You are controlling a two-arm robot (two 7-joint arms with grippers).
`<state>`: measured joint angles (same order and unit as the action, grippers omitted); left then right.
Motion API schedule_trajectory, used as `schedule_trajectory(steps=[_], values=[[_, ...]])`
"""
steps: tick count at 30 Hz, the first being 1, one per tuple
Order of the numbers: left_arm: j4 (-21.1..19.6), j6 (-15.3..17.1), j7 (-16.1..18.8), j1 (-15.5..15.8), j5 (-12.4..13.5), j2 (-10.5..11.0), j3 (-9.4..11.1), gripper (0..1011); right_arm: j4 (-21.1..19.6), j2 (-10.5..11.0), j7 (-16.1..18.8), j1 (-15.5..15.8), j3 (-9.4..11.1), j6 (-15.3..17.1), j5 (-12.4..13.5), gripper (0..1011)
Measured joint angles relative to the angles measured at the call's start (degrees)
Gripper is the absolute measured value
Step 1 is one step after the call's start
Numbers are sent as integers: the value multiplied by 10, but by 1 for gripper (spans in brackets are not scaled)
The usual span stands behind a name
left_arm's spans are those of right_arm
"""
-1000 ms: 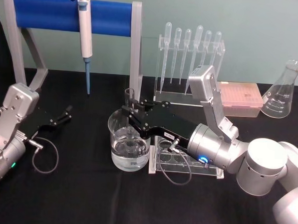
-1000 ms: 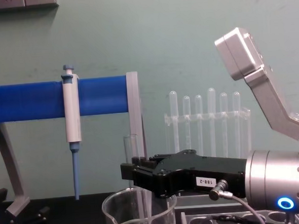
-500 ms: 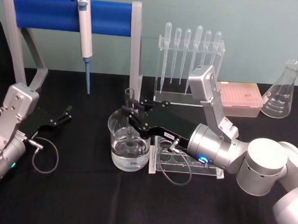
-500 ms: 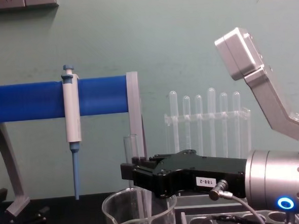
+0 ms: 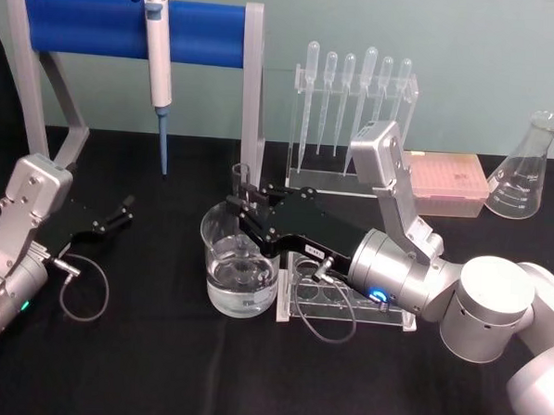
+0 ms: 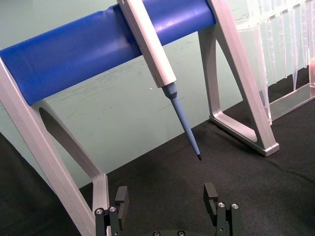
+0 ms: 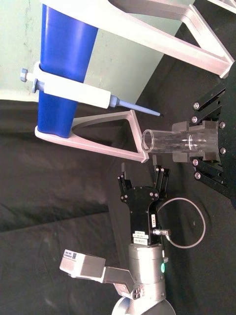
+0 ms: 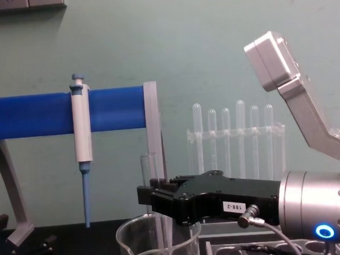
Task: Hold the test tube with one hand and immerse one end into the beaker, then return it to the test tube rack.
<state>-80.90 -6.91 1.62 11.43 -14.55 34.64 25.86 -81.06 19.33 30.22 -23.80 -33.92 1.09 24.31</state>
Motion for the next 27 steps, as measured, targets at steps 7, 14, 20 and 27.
schedule_trajectory(steps=[7, 14, 20, 27], values=[[0, 0, 0, 0, 0, 0, 0, 1000, 0, 0, 0, 0, 0, 0, 0, 224], [0, 0, 0, 0, 0, 0, 0, 1000, 0, 0, 0, 0, 0, 0, 0, 224], [0, 0, 0, 0, 0, 0, 0, 1000, 0, 0, 0, 0, 0, 0, 0, 224], [0, 0, 0, 0, 0, 0, 0, 1000, 0, 0, 0, 0, 0, 0, 0, 224]])
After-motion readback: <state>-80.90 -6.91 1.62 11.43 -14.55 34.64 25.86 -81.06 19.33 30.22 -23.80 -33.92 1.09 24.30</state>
